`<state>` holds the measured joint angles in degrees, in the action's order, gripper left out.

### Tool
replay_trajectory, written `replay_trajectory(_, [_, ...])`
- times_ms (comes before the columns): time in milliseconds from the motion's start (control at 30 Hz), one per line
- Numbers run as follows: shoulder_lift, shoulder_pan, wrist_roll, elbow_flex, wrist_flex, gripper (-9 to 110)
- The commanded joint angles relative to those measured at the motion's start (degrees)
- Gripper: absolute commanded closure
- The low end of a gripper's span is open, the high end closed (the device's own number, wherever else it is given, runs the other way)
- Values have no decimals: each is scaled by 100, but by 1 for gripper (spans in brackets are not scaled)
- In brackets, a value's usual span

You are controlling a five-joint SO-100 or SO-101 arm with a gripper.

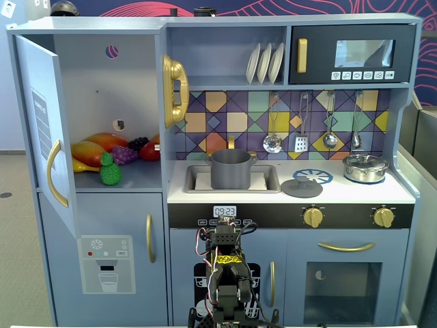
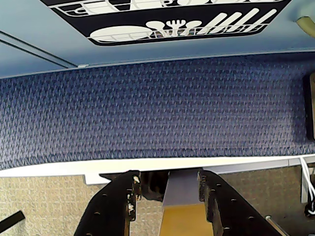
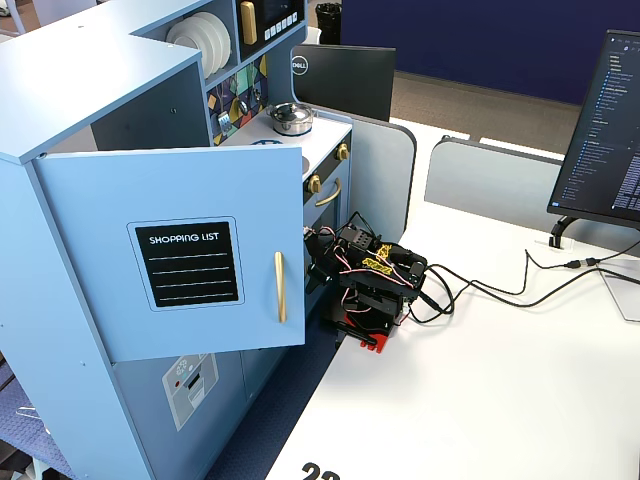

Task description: Pick up the green pineapple from the left cabinet and place it in the gray recipient

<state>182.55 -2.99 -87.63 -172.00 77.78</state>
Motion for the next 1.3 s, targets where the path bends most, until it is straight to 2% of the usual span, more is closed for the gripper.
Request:
replay_trajectory(0, [-44, 325, -123, 0, 993, 101])
replay_trajectory(400, [-44, 264, -308, 0, 958, 101])
replay_trajectory(467, [-44, -18, -299, 0, 492, 101])
replay_trajectory(567, [-53, -835, -211, 0, -1406, 101])
replay_trajectory(700, [-141, -2408, 35, 9, -6161, 99])
replay_trajectory(733, [-272, -2795, -176, 18, -7242, 99])
replay_trajectory(767, [-422, -3111, -439, 149, -7831, 98])
replay_trajectory(967, [-1301, -3858, -431, 1784, -8060, 87])
replay_trajectory(1267, [-2988, -3779, -316, 3190, -8183, 72])
